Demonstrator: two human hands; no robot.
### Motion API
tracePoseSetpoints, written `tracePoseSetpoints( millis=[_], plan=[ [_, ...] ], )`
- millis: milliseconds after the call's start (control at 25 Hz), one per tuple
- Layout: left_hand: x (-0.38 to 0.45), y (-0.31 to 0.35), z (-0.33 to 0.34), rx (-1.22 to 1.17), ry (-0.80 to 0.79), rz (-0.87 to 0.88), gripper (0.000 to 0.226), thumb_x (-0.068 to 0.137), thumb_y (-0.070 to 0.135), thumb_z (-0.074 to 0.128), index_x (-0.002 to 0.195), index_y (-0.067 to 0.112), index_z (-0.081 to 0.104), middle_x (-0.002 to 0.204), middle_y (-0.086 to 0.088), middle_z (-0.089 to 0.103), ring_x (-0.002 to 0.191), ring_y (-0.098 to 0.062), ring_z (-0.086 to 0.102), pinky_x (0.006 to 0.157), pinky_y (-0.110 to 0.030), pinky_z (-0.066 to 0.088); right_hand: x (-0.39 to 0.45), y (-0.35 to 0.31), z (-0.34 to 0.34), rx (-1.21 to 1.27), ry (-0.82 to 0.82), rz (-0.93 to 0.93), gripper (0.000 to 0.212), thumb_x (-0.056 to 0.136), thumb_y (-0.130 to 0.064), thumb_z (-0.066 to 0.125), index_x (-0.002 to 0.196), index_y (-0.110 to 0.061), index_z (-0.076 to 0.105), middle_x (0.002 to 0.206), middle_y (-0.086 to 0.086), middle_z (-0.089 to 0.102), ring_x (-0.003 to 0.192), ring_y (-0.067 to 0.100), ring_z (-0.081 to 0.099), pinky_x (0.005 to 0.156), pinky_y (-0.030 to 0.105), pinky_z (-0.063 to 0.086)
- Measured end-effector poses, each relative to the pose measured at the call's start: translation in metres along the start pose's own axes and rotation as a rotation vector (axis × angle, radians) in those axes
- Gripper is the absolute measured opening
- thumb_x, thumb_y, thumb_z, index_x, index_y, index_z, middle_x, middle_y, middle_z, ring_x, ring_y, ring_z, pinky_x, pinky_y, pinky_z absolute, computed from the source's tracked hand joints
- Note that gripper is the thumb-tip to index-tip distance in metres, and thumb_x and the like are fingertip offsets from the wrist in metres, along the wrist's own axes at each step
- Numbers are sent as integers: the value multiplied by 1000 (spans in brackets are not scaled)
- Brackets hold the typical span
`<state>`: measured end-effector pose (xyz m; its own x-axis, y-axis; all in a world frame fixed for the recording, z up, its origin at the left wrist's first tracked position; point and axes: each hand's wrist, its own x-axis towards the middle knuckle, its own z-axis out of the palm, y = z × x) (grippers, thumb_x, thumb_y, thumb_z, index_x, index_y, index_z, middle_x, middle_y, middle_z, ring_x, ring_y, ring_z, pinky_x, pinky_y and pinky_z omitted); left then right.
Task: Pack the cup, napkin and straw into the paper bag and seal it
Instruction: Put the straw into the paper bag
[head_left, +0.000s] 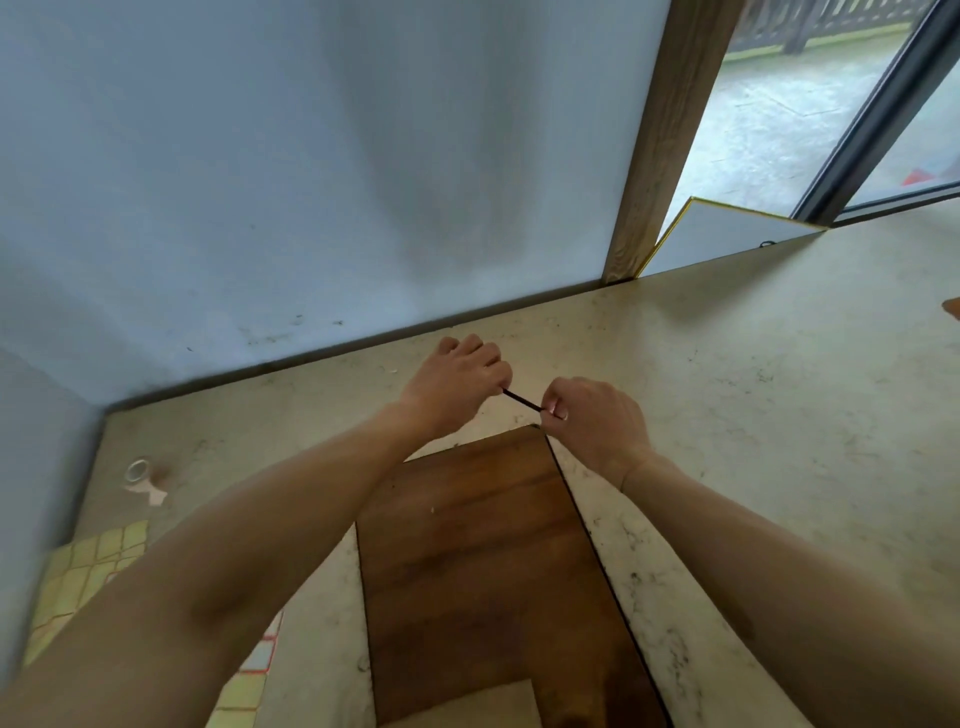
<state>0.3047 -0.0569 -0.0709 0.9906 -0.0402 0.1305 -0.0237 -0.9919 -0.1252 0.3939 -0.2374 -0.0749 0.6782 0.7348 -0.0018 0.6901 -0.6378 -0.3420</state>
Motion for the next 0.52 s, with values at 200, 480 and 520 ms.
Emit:
tracePoseSetpoints(
  millis=[200,480,520],
  plan=[
    [-59,22,-79,-2,49,-65,13,96,21,54,108,22,59,113,-1,58,110,-25,50,94,-41,38,-47,-48,-46,15,64,-127,13,89,-36,56,94,-27,65,90,-10,66,81,14,61,70,34,53],
    [-144,77,-152,15,83,-164,17,98,28,51,112,23,60,117,1,59,114,-23,49,95,-39,34,-128,-102,-82,87,114,-301,12,89,-38,59,93,-30,67,85,-15,65,76,6,61,71,30,55],
    [-156,84,-158,14,73,-183,18,98,29,50,113,24,60,118,1,58,115,-23,49,97,-39,34,-139,-108,-84,104,110,-323,13,89,-39,59,95,-30,67,85,-15,66,76,5,61,71,30,56]
  ],
)
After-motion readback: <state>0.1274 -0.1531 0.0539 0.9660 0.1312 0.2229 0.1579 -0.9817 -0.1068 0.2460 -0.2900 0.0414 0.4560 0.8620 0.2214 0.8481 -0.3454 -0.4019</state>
